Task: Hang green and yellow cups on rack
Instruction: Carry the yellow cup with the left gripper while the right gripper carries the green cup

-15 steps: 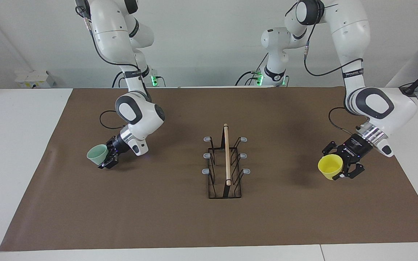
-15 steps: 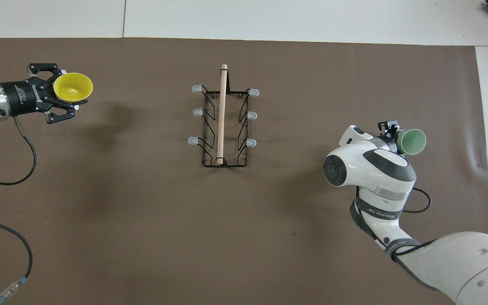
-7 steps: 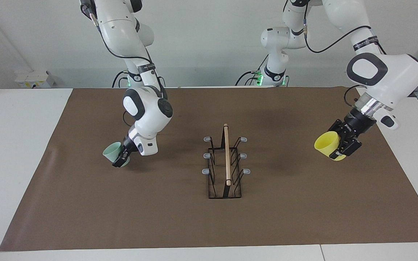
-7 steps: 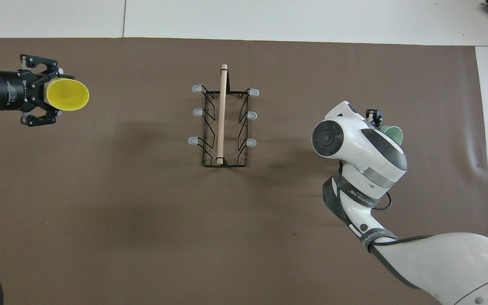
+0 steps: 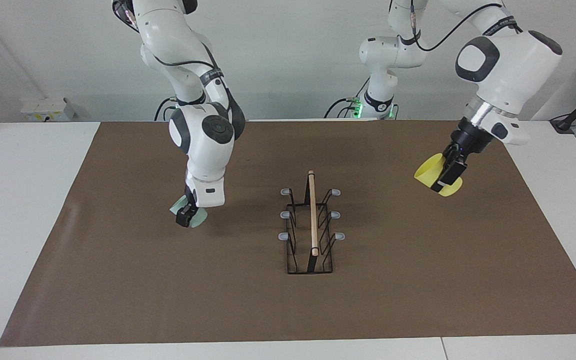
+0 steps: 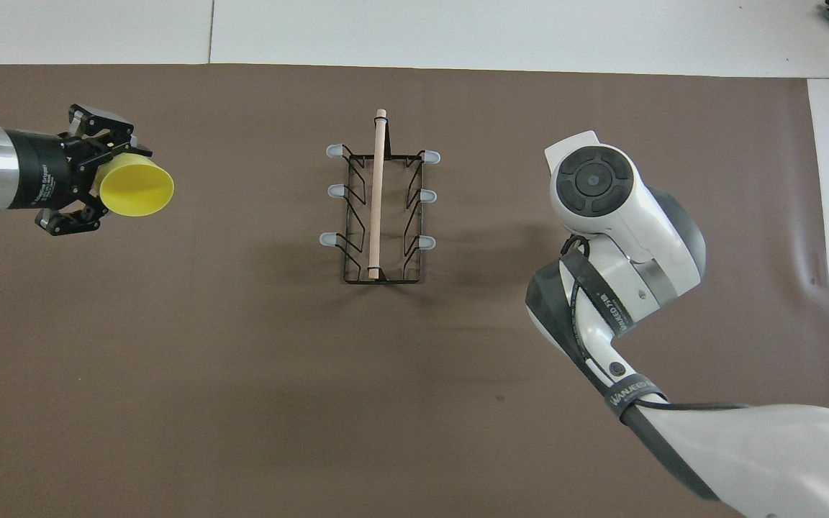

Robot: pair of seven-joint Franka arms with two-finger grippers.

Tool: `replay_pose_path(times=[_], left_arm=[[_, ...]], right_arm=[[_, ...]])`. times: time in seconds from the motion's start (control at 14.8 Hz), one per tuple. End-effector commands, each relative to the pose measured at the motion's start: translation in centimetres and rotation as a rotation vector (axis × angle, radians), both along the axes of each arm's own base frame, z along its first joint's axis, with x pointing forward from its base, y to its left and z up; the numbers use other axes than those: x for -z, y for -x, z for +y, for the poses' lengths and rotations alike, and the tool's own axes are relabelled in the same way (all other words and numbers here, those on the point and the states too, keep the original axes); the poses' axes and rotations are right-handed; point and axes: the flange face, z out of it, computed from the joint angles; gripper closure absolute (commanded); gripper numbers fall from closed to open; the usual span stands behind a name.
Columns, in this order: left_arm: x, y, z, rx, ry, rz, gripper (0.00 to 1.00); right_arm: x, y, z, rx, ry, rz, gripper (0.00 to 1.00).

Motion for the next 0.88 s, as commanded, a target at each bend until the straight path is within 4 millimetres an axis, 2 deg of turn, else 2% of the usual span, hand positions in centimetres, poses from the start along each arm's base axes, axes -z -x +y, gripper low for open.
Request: replay_pose_path(times=[0.0,0.14,0.27,0.54,0.61,0.81], left_arm=[[0.4,2.6,-3.4,0.094,-0.125,-0.022,1.00],[1.0,3.0,-5.8,0.139,-0.158,-0.063,1.00],[1.3,3.3,-6.8,0.157,-0.188,-0.118,1.00],[2.4,4.2,-10.2,0.234,-0.285,-0.230,1.00],[2.9,4.5,-11.2,0.256,-0.298,-0.279,1.00],[4.3,5.3,-13.6,0.322,-0.324,-0.372,1.00]], right_arm=[[-2.5,-0.1,0.1,0.011,-0.150,-0.032,1.00],[-3.8,-0.4,0.3,0.005,-0.269,-0.057,1.00],[-5.1,-0.7,0.2,0.005,-0.372,-0.090,1.00],[-7.8,-0.8,-1.3,0.026,-0.634,-0.106,1.00],[-8.7,-0.7,-2.0,0.034,-0.701,-0.116,1.00],[-10.3,0.3,-2.2,0.077,-0.860,-0.128,1.00]])
